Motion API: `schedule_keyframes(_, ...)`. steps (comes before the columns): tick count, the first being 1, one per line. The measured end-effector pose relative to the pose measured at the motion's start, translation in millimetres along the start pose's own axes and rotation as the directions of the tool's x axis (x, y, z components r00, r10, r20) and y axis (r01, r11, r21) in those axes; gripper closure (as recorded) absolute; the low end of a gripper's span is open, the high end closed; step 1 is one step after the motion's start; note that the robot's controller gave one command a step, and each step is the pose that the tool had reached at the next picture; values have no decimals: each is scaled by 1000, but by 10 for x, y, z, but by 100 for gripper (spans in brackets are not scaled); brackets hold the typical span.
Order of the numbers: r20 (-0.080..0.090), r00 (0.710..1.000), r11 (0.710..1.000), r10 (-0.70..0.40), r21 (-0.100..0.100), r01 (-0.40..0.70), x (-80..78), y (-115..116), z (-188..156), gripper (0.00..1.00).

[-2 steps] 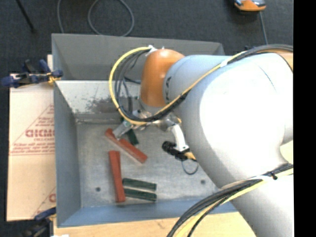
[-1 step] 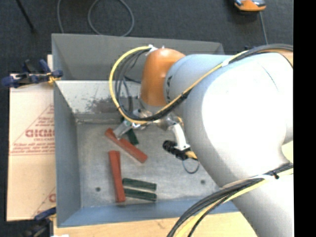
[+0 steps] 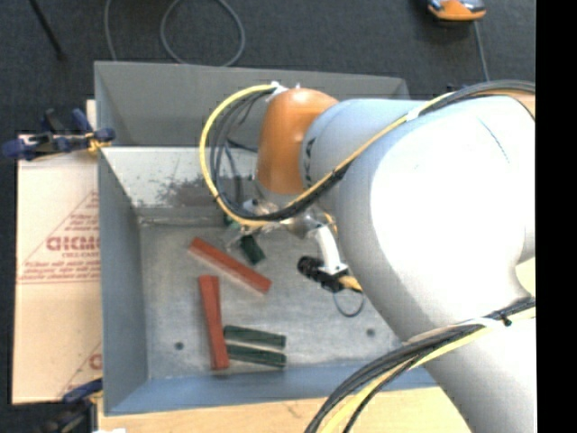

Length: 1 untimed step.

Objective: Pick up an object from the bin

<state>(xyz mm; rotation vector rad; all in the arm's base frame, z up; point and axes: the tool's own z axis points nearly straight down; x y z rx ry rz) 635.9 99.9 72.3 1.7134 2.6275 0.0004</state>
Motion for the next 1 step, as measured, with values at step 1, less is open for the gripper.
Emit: schedule_keyframes(1, -1, 1000, 1000, -6, -5, 6, -28, 18, -819, 100)
